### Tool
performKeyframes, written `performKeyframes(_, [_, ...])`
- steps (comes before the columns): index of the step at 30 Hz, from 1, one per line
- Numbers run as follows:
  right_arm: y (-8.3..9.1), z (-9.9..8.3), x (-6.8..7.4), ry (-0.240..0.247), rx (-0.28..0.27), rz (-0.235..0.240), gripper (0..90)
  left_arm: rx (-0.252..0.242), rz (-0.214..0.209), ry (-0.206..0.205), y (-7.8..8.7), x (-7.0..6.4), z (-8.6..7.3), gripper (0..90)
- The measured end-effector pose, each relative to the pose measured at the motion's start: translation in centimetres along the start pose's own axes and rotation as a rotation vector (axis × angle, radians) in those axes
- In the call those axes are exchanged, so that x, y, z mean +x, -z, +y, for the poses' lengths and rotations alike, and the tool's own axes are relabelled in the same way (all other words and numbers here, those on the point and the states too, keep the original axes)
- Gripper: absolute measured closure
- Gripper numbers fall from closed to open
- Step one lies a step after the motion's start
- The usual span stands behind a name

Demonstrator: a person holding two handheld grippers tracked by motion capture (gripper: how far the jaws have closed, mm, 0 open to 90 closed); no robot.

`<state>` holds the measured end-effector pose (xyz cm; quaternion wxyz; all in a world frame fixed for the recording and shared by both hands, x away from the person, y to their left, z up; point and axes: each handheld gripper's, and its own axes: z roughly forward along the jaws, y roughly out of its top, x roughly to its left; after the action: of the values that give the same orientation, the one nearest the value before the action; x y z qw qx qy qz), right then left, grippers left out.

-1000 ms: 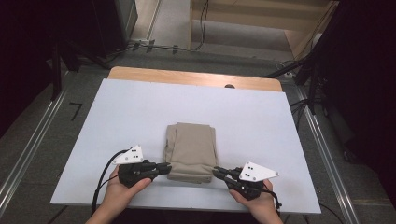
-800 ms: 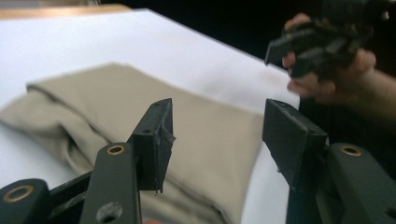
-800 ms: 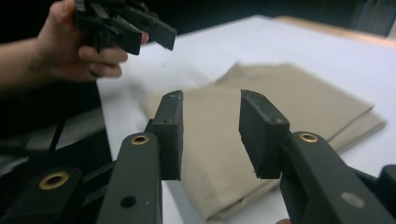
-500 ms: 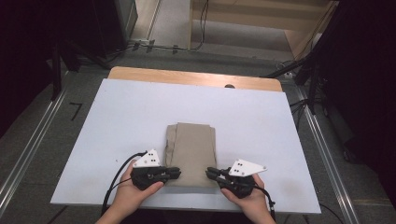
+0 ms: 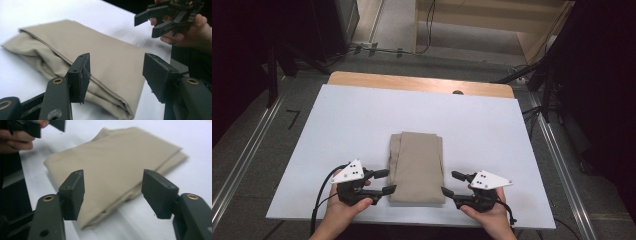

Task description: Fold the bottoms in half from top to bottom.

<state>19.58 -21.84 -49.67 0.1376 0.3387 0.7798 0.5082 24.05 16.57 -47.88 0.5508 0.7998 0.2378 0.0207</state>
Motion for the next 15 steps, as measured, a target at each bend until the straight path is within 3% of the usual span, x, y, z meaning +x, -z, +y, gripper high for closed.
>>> performKeyframes(2, [0.9, -0.1, -0.7, -0.015, -0.017, -0.023, 25.0, -0.022, 0.003, -0.001, 0.8, 0.5, -0.1, 31.8])
performKeyframes(6, [2.4, -0.4, -2.0, -0.038, -0.043, -0.056, 17.5, -0.063, 0.018, 0.006, 2.4, 1.3, -0.2, 25.8])
performKeyframes(8, [3.0, -0.6, -2.6, -0.06, -0.06, -0.048, 15.2, -0.077, 0.034, 0.01, 3.1, 1.7, -0.3, 19.5])
performKeyframes(15, [4.6, -1.2, -3.8, -0.068, -0.078, -0.09, 12.4, -0.112, 0.083, 0.031, 6.1, 3.1, -1.2, 15.0])
